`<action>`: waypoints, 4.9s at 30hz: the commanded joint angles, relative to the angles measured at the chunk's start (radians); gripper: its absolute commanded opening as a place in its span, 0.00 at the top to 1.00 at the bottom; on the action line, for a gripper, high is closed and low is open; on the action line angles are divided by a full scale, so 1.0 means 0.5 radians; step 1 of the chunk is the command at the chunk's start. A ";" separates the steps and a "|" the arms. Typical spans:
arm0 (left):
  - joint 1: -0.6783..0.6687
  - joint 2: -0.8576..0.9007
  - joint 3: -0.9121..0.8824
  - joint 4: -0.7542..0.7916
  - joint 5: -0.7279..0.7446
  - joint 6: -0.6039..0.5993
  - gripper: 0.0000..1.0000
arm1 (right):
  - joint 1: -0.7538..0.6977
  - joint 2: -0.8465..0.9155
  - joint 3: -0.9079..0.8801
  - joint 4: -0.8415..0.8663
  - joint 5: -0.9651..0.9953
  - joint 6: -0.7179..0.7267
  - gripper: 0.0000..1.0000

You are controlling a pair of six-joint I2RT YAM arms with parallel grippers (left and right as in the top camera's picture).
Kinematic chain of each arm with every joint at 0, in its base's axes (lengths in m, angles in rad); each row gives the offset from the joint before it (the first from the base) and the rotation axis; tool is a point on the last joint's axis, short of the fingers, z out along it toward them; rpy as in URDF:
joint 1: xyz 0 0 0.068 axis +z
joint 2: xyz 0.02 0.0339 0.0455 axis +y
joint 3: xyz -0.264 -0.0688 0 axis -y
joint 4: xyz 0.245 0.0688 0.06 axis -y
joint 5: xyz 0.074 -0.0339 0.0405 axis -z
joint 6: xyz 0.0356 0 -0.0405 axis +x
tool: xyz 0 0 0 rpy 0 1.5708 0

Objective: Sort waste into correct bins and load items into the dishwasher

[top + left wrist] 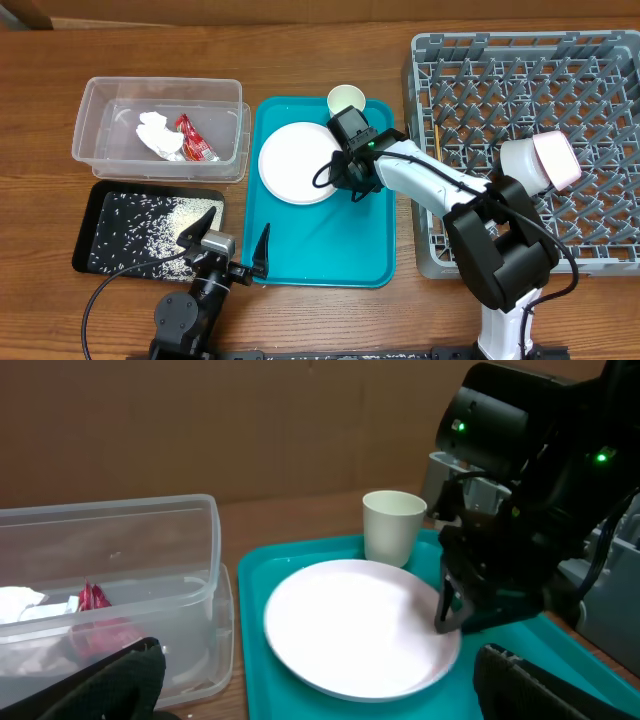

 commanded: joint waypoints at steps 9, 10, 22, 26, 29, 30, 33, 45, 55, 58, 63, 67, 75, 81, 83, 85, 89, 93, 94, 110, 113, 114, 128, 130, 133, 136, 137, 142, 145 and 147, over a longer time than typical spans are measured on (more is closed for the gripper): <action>0.011 -0.019 -0.007 -0.002 -0.014 -0.036 0.00 | 0.005 -0.494 0.028 -0.217 0.311 -0.271 0.96; 0.011 -0.019 -0.007 -0.002 -0.014 -0.036 0.00 | 0.005 -0.600 0.028 -0.223 0.307 -0.362 0.96; 0.011 -0.019 -0.007 -0.002 -0.014 -0.036 0.00 | -0.111 -1.487 0.031 -0.682 1.983 -0.562 0.96; 0.011 -0.019 -0.007 -0.002 -0.014 -0.036 0.00 | -0.240 -1.469 0.031 -0.726 2.483 -0.564 0.96; 0.011 -0.019 -0.007 -0.002 -0.014 -0.036 0.00 | -0.335 -1.411 0.031 -0.724 2.567 -0.572 0.96; 0.011 -0.019 -0.007 -0.002 -0.014 -0.036 0.00 | -0.353 -1.378 0.030 -0.716 2.560 -0.571 0.96; 0.011 -0.019 -0.007 -0.002 -0.014 -0.036 0.00 | -0.362 -1.255 0.030 -0.705 2.562 -0.572 0.96; 0.011 -0.019 -0.007 -0.002 -0.014 -0.036 0.00 | -0.362 -0.706 0.030 -0.581 2.680 -0.581 0.96; 0.011 -0.019 -0.007 -0.002 -0.014 -0.036 0.00 | -0.337 -0.774 0.173 -0.577 2.020 -0.640 0.36; 0.011 -0.019 -0.007 -0.002 -0.014 -0.036 0.00 | -0.333 -0.861 0.301 -0.573 1.207 -0.656 0.29; 0.011 -0.019 -0.007 -0.002 -0.014 -0.036 0.00 | -0.333 -0.861 0.351 -0.447 0.323 -0.647 0.30; 0.011 -0.019 -0.007 -0.002 -0.014 -0.036 0.00 | -0.327 -0.752 0.350 -0.391 0.177 -0.607 0.33; 0.011 -0.019 -0.007 -0.002 -0.014 -0.036 0.00 | -0.328 -0.454 0.349 -0.166 0.150 -0.578 0.40; 0.011 -0.019 -0.007 -0.002 -0.014 -0.036 0.00 | -0.323 -0.367 0.350 -0.091 0.150 -0.579 0.43; 0.011 -0.019 -0.007 -0.002 -0.014 -0.036 0.00 | -0.321 -0.371 0.350 -0.091 0.147 -0.579 0.43; 0.011 -0.019 -0.007 -0.002 -0.014 -0.036 0.00 | -0.322 -0.387 0.350 -0.135 0.148 -0.579 0.43; 0.011 -0.019 -0.007 -0.002 -0.014 -0.036 0.00 | -0.322 -0.488 0.350 -0.203 0.140 -0.580 0.43; 0.011 -0.019 -0.007 0.076 -0.012 -0.037 0.00 | -0.320 -0.680 0.350 -0.209 0.091 -0.580 0.42; 0.011 -0.019 -0.007 0.124 -0.001 -0.040 0.00 | -0.320 -0.732 0.350 -0.216 0.073 -0.580 0.42; 0.009 0.226 0.467 -0.052 0.437 -0.769 0.00 | -0.320 -1.302 0.350 -0.605 0.006 -0.580 0.42; 0.008 0.621 0.859 -0.345 0.422 -0.715 0.00 | -0.320 -1.349 0.350 -0.616 0.006 -0.580 0.42; 0.007 0.857 1.078 -0.468 0.447 -0.710 0.00 | -0.320 -1.360 0.350 -0.625 0.005 -0.579 0.42; -0.013 2.871 2.831 -1.105 1.112 -0.739 0.00 | -0.320 -1.370 0.350 -0.713 -0.107 -0.577 0.41; -0.041 3.064 2.935 -1.099 1.057 -0.746 0.02 | -0.320 -1.370 0.350 -0.731 -0.119 -0.578 0.41; -0.143 3.359 3.127 -1.197 0.768 -0.649 0.02 | -0.320 -1.370 0.350 -0.768 -0.120 -0.578 0.41; -0.276 3.598 3.269 -1.231 0.355 -0.520 0.01 | -0.320 -1.370 0.350 -0.800 -0.121 -0.578 0.41; -0.313 3.660 3.294 -1.225 0.180 -0.523 0.01 | -0.320 -1.370 0.350 -0.806 -0.120 -0.578 0.41; -0.399 3.915 3.326 -1.015 -0.230 -0.524 0.01 | -0.320 -1.370 0.350 -0.858 -0.121 -0.578 0.41; -0.397 4.024 3.326 -0.858 -0.232 -0.542 0.04 | -0.320 -1.370 0.349 -0.883 -0.121 -0.578 0.41; -0.391 4.081 3.326 -0.780 -0.232 -0.578 0.07 | -0.320 -1.370 0.349 -0.895 -0.122 -0.578 0.41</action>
